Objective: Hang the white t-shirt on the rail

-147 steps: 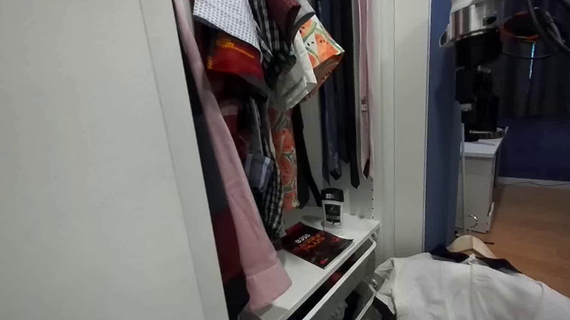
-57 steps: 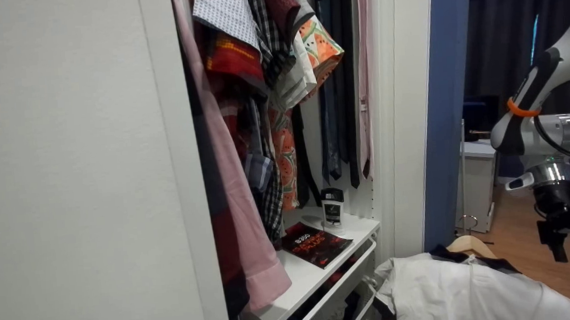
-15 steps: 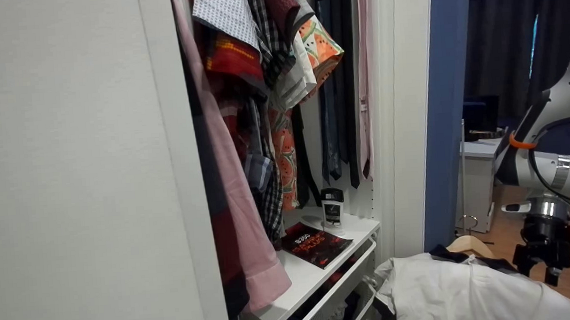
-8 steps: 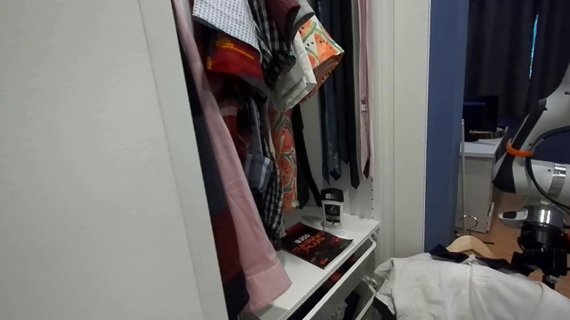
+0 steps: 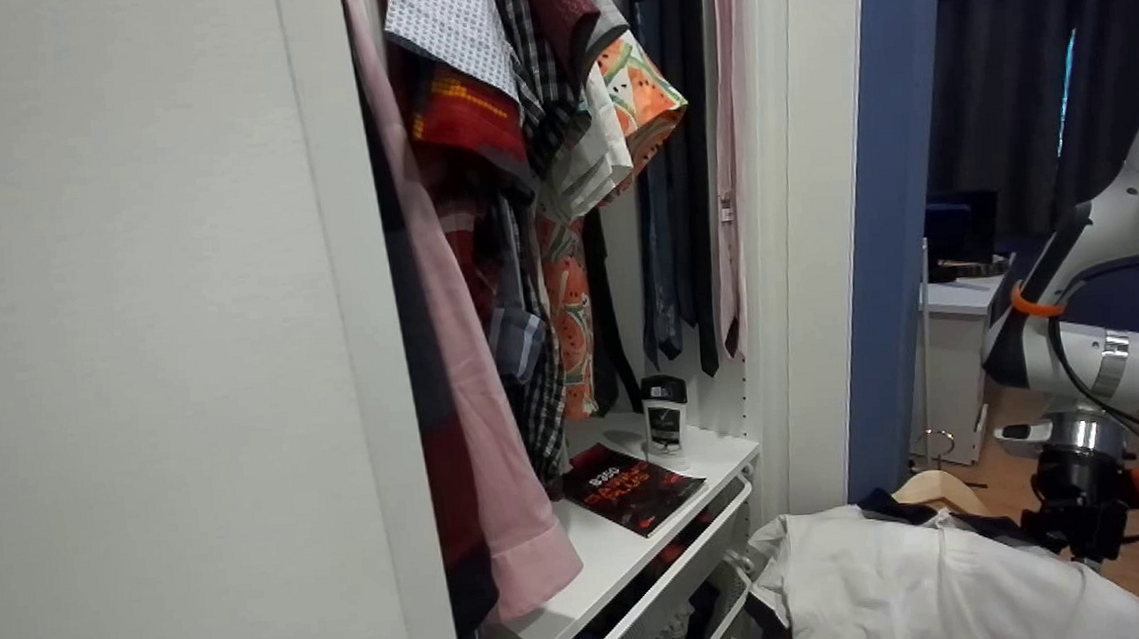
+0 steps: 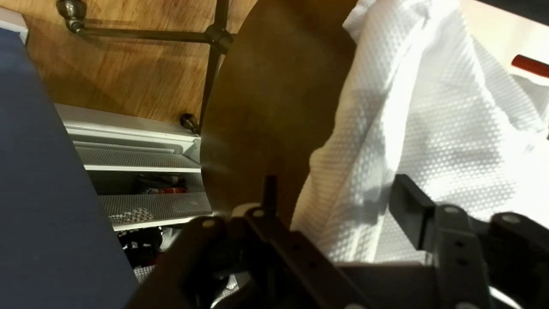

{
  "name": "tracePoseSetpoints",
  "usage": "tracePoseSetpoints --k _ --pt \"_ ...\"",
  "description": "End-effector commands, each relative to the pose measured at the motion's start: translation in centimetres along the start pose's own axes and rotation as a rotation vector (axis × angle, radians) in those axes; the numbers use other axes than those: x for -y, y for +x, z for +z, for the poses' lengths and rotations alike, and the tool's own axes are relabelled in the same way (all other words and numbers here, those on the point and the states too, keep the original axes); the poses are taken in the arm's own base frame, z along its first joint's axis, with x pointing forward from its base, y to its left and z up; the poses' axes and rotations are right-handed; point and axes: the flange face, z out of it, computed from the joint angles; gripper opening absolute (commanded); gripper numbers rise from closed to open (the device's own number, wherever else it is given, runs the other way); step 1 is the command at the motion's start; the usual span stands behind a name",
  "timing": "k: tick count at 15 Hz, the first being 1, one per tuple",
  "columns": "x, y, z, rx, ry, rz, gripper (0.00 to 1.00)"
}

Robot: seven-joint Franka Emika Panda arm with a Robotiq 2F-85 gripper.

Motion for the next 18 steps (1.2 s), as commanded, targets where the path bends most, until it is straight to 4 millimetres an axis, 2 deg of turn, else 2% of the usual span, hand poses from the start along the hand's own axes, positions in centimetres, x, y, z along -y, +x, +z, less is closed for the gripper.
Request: tracePoseSetpoints --k 1,6,7,12,18 --pt "-0.6 -0.3 -0.1 -0.031 -0.005 -0.009 0.38" --pt "-0.7 -0.3 0.0 -0.031 0.000 -0.010 0.04" --pt "-0.6 -0.3 0.0 -0.028 0.000 -0.013 0.01" --pt "0.3 0.0 -1.6 -0.030 -0.029 -0.056 0.04" --pt "4.3 1.1 -5.9 -0.018 -0.109 -0.174 0.04"
